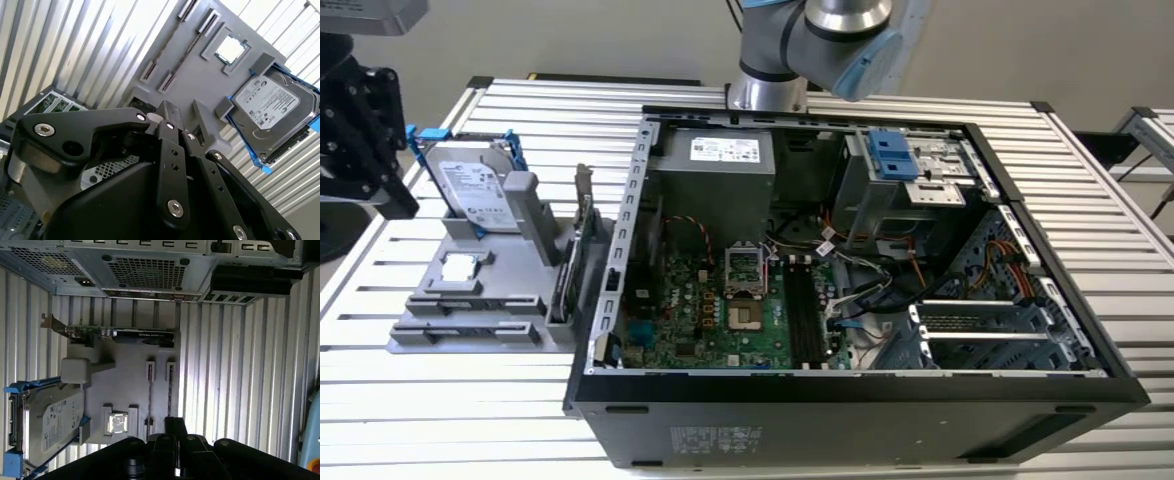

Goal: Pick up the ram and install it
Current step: 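Pick up the ram and move it above insertion slot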

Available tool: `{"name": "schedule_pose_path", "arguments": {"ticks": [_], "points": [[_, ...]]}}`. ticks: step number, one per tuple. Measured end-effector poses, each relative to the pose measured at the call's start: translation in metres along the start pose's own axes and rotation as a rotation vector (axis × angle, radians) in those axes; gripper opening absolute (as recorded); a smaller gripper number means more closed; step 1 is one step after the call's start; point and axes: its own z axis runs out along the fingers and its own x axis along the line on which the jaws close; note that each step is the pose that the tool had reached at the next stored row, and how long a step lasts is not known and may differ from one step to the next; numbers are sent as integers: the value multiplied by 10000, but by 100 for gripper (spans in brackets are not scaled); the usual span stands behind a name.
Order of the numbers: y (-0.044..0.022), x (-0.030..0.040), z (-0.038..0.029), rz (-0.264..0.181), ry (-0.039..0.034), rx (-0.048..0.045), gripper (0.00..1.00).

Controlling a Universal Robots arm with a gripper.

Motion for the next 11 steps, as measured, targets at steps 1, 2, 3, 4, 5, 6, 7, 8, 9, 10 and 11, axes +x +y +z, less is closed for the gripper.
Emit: {"name": "schedule_pose_path", "arguments": {"ticks": [1, 2, 3, 4, 5, 6, 7, 8, 9, 10, 11], "points": [[0, 0, 0, 126, -4, 0, 0], [-1, 0, 0, 247, -8, 1, 0], [-2, 0, 0, 375, -12, 2, 0], [-2, 0, 0, 492, -15, 2, 0], [-3, 0, 0, 610, -19, 2, 0], [-3, 0, -1, 721, -23, 3, 0], [-4, 0, -1, 834, -27, 4, 0], [-5, 0, -1, 935, -30, 4, 0], [-6, 0, 0, 1038, -32, 2, 0], [-7, 0, 0, 1128, -34, 3, 0], [-7, 0, 0, 1211, -36, 2, 0]]}}
